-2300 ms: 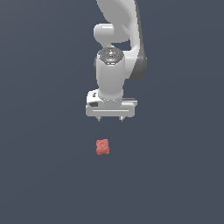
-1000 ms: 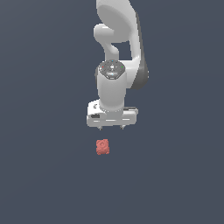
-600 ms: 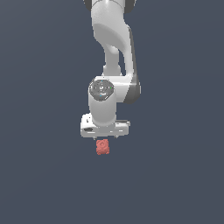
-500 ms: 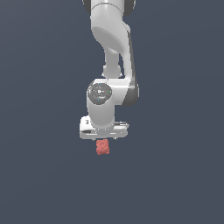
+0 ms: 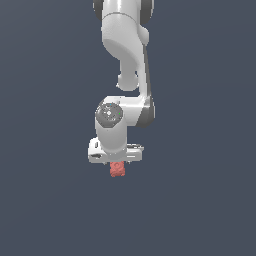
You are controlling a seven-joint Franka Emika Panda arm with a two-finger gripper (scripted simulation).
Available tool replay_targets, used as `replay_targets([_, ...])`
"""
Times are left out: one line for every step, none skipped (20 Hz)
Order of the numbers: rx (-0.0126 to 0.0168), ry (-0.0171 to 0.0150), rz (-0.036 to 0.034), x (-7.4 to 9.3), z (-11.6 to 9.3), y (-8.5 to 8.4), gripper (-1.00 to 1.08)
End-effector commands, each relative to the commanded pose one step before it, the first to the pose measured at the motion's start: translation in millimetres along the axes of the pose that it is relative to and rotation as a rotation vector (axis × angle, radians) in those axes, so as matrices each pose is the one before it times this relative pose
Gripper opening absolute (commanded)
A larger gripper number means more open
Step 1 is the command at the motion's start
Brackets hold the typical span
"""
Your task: Pick up the object and move it to a goal position.
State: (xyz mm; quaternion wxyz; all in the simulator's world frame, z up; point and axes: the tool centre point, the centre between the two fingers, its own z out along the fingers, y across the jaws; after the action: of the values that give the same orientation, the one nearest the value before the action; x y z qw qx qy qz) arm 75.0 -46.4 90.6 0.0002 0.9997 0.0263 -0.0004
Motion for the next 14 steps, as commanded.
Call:
replay_targets([0.00008, 0.0002, -0.00022, 0.15, 1.42, -0.1, 1.0])
replay_targets([0.0, 0.0, 0.0, -0.01, 2.02, 0.02, 1.0])
replay_targets([0.0, 0.0, 0.0, -0.02, 2.82, 0.03, 1.0])
replay_targets([0.0, 0.0, 0.0, -0.03, 3.61, 0.03, 1.0])
replay_targets([0.0, 0.0, 0.0, -0.06, 4.39, 0.04, 1.0])
replay_targets([0.0, 0.0, 0.0, -0.09, 5.16, 0.04, 1.0])
replay_targets([0.0, 0.0, 0.0, -0.13, 5.9, 0.04, 1.0])
replay_targets([0.0, 0.0, 0.0, -0.15, 6.27, 0.05, 1.0])
replay_targets([0.0, 0.0, 0.0, -0.13, 5.49, 0.04, 1.0])
replay_targets([0.0, 0.0, 0.0, -0.08, 4.61, 0.04, 1.0])
replay_targets([0.00021, 0.00036, -0.00026, 0.0, 3.51, -0.13, 1.0])
replay_targets([0.0, 0.0, 0.0, 0.08, 2.86, 0.04, 1.0])
replay_targets([0.0, 0.0, 0.0, 0.18, 1.98, 0.05, 1.0])
replay_targets([0.0, 0.0, 0.0, 0.29, 1.1, 0.05, 1.0])
